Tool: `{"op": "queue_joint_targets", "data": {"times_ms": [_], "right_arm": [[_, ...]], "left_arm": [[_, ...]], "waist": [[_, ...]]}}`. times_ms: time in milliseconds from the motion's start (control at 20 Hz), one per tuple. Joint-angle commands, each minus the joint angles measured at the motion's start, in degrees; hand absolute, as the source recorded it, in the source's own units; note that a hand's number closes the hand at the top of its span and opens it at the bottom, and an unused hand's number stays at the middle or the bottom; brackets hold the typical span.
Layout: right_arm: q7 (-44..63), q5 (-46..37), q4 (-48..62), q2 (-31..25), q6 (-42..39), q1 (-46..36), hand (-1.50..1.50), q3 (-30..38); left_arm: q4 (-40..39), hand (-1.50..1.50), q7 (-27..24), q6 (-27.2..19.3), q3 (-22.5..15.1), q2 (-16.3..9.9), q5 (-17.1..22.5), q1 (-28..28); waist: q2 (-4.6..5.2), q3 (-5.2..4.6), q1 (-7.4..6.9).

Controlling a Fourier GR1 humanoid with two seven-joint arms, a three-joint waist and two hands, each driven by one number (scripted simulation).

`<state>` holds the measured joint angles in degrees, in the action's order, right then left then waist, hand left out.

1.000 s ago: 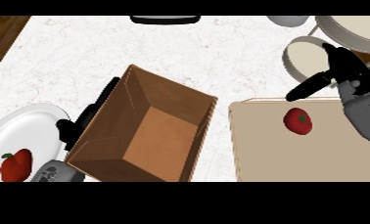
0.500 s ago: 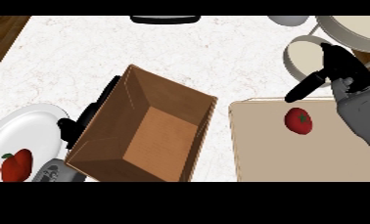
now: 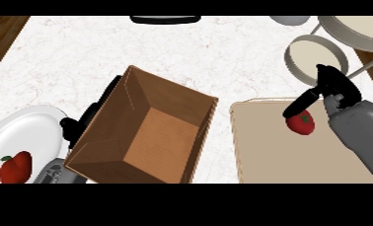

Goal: Pick the tomato from the tray and place it in the tiered basket

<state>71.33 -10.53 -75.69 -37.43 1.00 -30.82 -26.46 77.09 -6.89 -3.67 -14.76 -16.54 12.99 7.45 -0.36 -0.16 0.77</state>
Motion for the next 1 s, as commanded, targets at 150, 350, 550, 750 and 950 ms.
{"op": "queue_joint_targets", "data": {"times_ms": [150,350,550,750,950], "right_arm": [[13.9,-2.3,-2.2,1.3,1.8,3.9,-1.5,1.6],[13.2,-5.2,1.3,4.7,4.2,5.3,-1.5,1.5],[13.3,-5.3,-2.0,4.3,3.3,8.7,-1.5,3.2],[13.8,-7.6,-4.4,6.6,3.6,10.6,-1.5,3.6],[10.6,-9.2,-2.4,8.0,4.5,11.9,-1.5,5.3]], "left_arm": [[2.0,0.0,-0.2,0.3,0.8,-0.7,-0.3,-1.6],[0.4,0.0,3.1,-0.1,0.9,1.1,-0.2,3.1],[1.0,0.0,0.5,-0.4,0.7,0.7,-1.7,-0.5],[-0.6,0.0,-2.9,2.0,0.7,1.1,-1.4,-2.5],[-1.1,0.0,0.7,-1.5,0.1,4.3,-3.4,1.3]], "waist": [[-0.1,0.07,-0.16],[0.26,0.1,-0.11],[0.09,0.09,-0.27],[0.07,0.03,-0.33],[0.28,0.11,-0.38]]}}
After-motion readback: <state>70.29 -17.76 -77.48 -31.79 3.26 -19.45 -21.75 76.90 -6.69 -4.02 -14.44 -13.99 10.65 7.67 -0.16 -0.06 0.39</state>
